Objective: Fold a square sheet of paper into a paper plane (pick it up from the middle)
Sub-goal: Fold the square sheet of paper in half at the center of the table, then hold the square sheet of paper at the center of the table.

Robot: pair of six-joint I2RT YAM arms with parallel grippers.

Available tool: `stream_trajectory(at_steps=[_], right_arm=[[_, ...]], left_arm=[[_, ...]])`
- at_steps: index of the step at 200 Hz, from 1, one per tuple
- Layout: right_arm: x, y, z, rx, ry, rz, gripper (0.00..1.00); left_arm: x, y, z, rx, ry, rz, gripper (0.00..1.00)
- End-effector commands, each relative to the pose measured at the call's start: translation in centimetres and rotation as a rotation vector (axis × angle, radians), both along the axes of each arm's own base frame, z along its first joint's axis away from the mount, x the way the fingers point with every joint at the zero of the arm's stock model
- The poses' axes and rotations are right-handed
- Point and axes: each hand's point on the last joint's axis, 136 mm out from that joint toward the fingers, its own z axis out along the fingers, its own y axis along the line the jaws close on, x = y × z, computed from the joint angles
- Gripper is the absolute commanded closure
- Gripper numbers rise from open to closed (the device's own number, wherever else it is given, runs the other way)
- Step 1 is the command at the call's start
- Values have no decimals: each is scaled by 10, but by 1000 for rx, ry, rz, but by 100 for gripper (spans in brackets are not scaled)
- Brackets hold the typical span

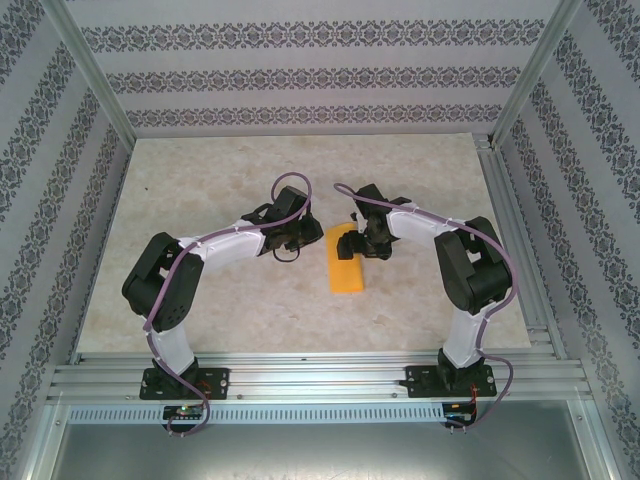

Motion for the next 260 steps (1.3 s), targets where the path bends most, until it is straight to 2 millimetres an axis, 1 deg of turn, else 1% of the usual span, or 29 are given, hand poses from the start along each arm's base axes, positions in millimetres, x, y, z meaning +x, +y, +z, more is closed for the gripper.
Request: stream_trajectory(at_steps=[1,39,68,154,189,209,260], right_arm=[[-6,13,-9,21,26,48,22],[-4,11,-12,4,27,36,22],[-5,12,-16,1,44,40,22],[-10,3,-26,-63,63,32,22],[-10,2,-28,-73,64,28,22],[-10,1,-28,-77,62,25,22],[-10,0,-28,-78,60,16,22]], left_arm=[[-4,-8,3,-16,2,-20,81],[-4,-9,3,-23,2,-27,81],[-5,-12,2,-32,8,-33,81],[-5,-17,-1,-53,20,-43,82],[-5,-24,-8,-81,44,-55,83],[-5,-30,-12,-100,55,-62,87],[-6,-39,-25,-120,93,-82,87]])
